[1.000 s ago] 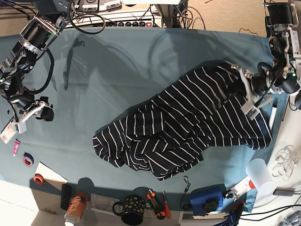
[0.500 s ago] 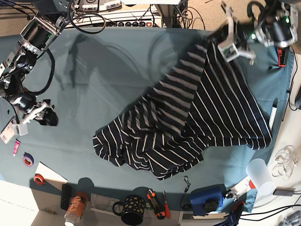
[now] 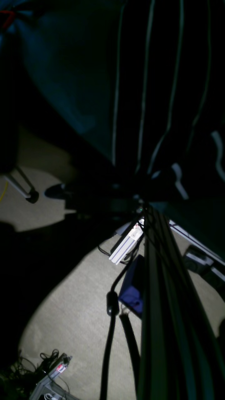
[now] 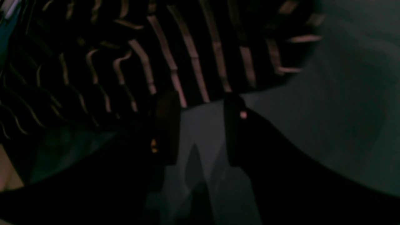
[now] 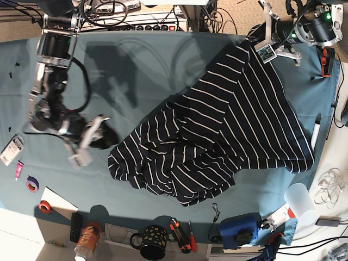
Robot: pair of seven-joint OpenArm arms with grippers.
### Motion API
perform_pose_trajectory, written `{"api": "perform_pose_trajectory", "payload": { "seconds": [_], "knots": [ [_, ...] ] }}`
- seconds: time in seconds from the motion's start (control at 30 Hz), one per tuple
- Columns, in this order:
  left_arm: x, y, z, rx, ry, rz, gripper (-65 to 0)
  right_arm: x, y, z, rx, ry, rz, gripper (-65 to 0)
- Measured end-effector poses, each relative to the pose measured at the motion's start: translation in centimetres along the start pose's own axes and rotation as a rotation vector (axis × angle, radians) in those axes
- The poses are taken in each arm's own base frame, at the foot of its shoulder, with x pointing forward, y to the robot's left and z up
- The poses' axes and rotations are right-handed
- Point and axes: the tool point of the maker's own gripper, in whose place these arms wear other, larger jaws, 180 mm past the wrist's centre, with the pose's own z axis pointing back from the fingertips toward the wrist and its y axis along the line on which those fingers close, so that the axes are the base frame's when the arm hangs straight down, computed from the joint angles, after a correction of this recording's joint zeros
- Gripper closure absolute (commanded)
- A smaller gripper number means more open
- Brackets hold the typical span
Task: Layout the t-shirt on the table in an organized manner, then fold the t-shirt properly
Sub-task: 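Pull the shirt with the right gripper across the table, spreading it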
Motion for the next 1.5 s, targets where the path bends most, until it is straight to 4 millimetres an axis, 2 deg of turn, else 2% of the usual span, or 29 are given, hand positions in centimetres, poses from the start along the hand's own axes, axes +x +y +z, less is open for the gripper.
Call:
{"api": "perform_pose_trajectory", "payload": {
  "seconds": [0.17,0.37,0.5,0.63,0.73,0.8,0.87,0.9,1.0,1.1,1.17,1.37,1.43,1.5],
  "knots": [
    [0.1,0.2,-0.2,-0.001,-0.023,0.015,0.0,-1.1,2.8,-2.0,0.072,0.071,0.04,-23.4],
    [0.0,0.2,-0.3,-0.002,-0.02,0.019,0.0,-0.8,5.2,-3.9,0.117,0.053,0.065,-23.4],
    [0.0,0.3,-0.3,-0.001,-0.02,0.02,0.0,0.0,5.7,-5.7,0.054,0.022,0.106,-23.4],
    [0.0,0.2,-0.3,-0.002,-0.02,0.02,0.0,-0.7,5.5,-6.9,-0.025,0.073,0.136,-23.4],
    [0.0,0.2,-0.3,-0.002,-0.02,0.02,0.0,-0.9,6.2,-7.7,-0.029,0.091,0.154,-23.3],
    [0.0,0.2,-0.3,-0.002,-0.02,0.02,0.0,-0.9,6.8,-7.9,-0.016,0.096,0.167,-17.2],
    [0.0,0.2,-0.3,-0.002,-0.02,0.02,0.0,-1.0,6.8,-8.1,-0.03,0.101,0.14,-3.6],
    [0.0,0.2,-0.3,-0.002,-0.02,0.02,0.0,-1.0,6.4,-8.1,-0.054,0.102,0.108,0.0],
    [0.0,0.2,-0.3,-0.002,-0.02,0.02,0.0,-1.1,5.7,-8.0,-0.093,0.112,0.104,0.0],
    [0.0,0.2,-0.3,-0.002,-0.02,0.02,0.0,-1.1,5.1,-7.8,-0.12,0.111,0.088,0.0],
    [0.0,0.2,-0.3,-0.002,-0.02,0.02,0.0,-0.4,4.6,-6.9,-0.145,0.092,0.085,0.0],
    [0.1,0.3,-0.3,-0.001,-0.028,0.02,0.0,3.7,1.2,-1.5,-0.289,-0.04,0.062,0.0],
    [0.3,0.3,-0.3,-0.002,-0.037,0.02,0.0,3.5,-0.2,-0.1,-0.316,-0.067,0.016,0.0],
    [0.3,0.3,-0.3,-0.002,-0.036,0.02,0.0,2.2,-1.4,1.2,-0.323,-0.075,-0.041,0.0]
  ]
}}
